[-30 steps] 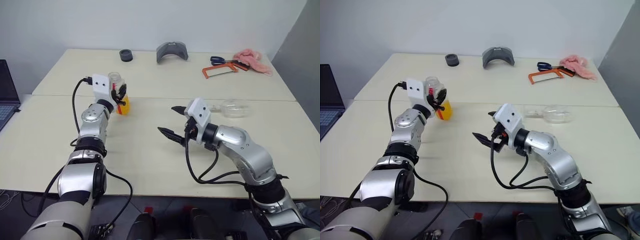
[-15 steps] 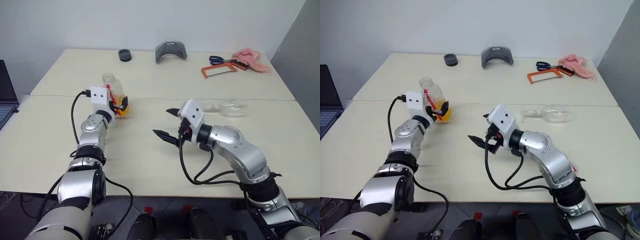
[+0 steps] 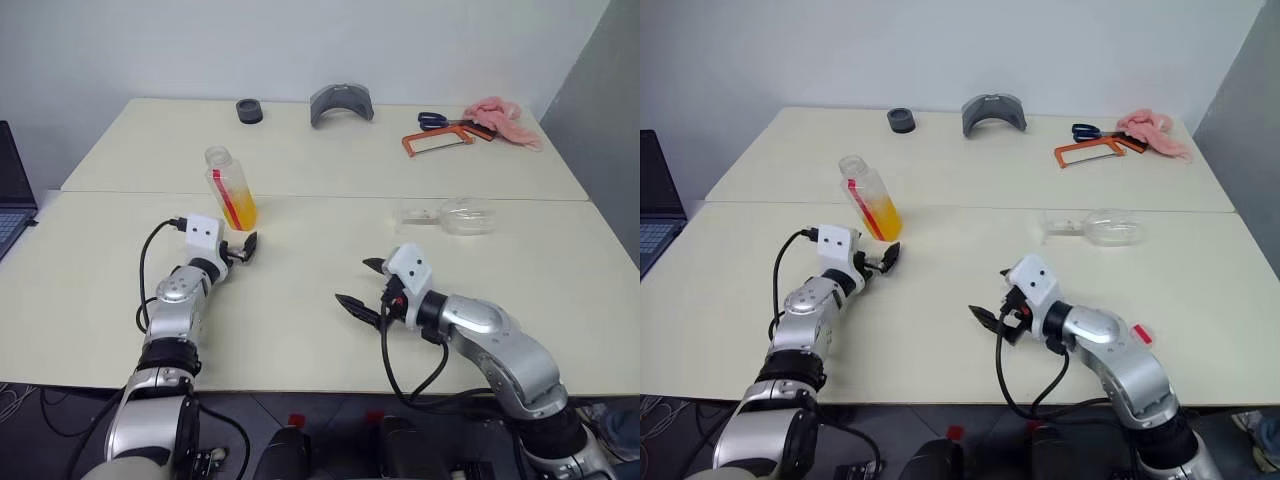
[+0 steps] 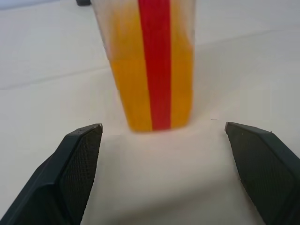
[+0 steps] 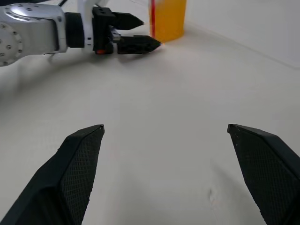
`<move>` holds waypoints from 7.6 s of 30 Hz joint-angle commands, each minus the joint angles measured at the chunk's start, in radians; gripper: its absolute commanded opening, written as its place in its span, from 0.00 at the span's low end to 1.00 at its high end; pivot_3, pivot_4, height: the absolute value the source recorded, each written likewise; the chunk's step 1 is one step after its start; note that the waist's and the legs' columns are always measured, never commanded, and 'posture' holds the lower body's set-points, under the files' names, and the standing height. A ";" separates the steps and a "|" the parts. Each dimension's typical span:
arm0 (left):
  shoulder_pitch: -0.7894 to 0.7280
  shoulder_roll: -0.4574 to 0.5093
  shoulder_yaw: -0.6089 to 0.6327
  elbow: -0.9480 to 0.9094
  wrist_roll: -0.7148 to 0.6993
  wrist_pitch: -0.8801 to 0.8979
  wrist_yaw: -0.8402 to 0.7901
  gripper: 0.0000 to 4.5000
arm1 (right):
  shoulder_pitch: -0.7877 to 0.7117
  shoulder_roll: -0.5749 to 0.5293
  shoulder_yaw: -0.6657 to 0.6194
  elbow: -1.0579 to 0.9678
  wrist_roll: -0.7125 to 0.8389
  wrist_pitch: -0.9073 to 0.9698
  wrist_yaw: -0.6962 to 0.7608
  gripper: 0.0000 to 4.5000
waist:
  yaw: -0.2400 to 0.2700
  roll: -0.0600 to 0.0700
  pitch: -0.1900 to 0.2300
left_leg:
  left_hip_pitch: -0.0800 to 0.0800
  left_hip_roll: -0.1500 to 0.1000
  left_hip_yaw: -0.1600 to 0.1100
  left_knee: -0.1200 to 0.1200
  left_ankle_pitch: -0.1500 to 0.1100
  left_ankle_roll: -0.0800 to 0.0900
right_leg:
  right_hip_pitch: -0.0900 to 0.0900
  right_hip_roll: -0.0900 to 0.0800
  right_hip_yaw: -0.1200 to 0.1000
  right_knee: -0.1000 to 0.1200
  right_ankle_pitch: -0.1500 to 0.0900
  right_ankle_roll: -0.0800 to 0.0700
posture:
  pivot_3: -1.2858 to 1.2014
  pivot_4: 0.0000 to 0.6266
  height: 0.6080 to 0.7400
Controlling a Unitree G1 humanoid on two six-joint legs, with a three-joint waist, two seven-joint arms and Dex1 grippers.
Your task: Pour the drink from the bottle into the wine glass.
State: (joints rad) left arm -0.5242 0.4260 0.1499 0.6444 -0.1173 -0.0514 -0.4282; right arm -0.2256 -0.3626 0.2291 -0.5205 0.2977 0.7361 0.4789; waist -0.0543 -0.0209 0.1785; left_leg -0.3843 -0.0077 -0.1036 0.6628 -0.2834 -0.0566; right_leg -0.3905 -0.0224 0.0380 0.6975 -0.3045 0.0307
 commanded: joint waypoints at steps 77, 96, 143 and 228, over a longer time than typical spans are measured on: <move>-0.004 0.156 -0.207 -0.396 -0.137 0.141 -0.722 1.00 | -0.258 0.240 -0.170 0.793 -0.060 -0.492 -0.356 0.05 | -0.020 0.004 0.001 | 0.002 0.001 0.003 -0.002 -0.002 0.004 | 0.001 0.002 0.002 0.000 0.000 0.000 | 0.52 0.24 1.00; 0.074 0.166 -0.079 -0.500 -0.196 0.260 -0.550 1.00 | -0.545 0.326 -0.091 1.197 -0.270 -0.865 -0.172 0.05 | -0.037 0.004 0.001 | 0.004 0.002 0.004 -0.002 -0.002 0.004 | 0.000 0.003 0.003 0.001 0.000 0.000 | 0.52 0.24 1.00; 0.092 0.145 -0.026 -0.706 -0.294 0.347 -0.436 1.00 | -0.341 0.257 -0.094 0.978 -0.275 -0.759 0.065 0.99 | -0.027 0.004 0.001 | 0.003 0.001 0.003 -0.002 -0.001 0.002 | 0.000 0.001 0.003 0.000 0.000 -0.001 | 0.52 0.24 1.00; -0.446 0.055 0.022 0.347 -0.019 -0.085 -0.094 0.48 | -0.230 -0.058 -0.098 -0.137 0.163 0.017 0.069 1.00 | 0.021 0.003 0.002 | 0.000 0.000 -0.001 -0.001 -0.002 0.003 | 0.001 0.001 -0.002 -0.003 0.000 0.000 | 0.52 0.24 1.00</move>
State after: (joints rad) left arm -0.9378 0.4748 0.1632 1.0004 -0.1349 -0.1075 -0.5179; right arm -0.4399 -0.4163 0.1402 -0.6322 0.4525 0.7737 0.5446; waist -0.0334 -0.0181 0.1805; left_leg -0.3847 -0.0081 -0.1046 0.6619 -0.2853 -0.0534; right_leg -0.3898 -0.0211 0.0359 0.6950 -0.3047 0.0306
